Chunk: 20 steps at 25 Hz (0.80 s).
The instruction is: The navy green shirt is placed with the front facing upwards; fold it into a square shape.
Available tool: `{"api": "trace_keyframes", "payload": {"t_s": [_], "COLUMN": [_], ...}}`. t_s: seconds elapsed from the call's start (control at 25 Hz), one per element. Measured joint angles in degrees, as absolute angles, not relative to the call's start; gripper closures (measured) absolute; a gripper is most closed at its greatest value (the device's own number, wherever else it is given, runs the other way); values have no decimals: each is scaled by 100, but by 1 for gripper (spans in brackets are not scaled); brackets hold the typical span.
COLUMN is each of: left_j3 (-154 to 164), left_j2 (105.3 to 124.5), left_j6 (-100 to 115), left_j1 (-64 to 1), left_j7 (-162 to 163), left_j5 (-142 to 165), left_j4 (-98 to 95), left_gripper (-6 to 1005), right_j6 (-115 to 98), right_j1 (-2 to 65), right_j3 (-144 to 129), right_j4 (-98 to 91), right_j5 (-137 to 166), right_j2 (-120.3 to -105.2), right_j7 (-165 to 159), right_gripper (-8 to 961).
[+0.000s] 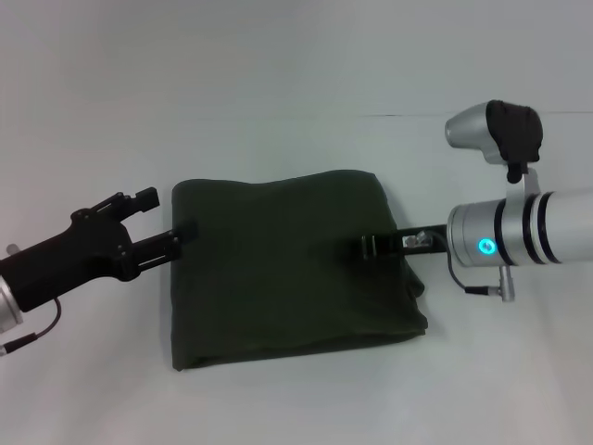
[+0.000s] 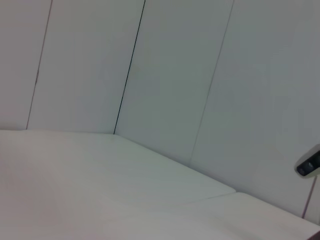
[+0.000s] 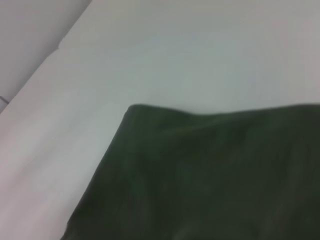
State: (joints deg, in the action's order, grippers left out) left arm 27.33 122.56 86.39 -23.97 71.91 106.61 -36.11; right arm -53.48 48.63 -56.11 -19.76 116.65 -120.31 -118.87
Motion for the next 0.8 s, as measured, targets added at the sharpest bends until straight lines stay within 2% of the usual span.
{"api": "trace_keyframes", "payload": {"t_s": [0.44, 0.8], "left_j3": [2767, 2768], "left_j2": [12284, 12297], "left_j6": [8578, 8575], "left_j1": [-2408, -2429], "left_j7": [7212, 7219], "left_j5": [10641, 10632], "left_j4": [-3603, -3567], "left_gripper": [125, 124], "right_j6": [-4717, -5068], "right_j1": [4785, 4823], "right_j3": [-5608, -5675], "right_j4": [-2127, -2301], "right_j5": [11114, 11108], "right_j2": [-11970, -11992], "right_j7": [-11401, -11408], "right_gripper": [915, 915]}}
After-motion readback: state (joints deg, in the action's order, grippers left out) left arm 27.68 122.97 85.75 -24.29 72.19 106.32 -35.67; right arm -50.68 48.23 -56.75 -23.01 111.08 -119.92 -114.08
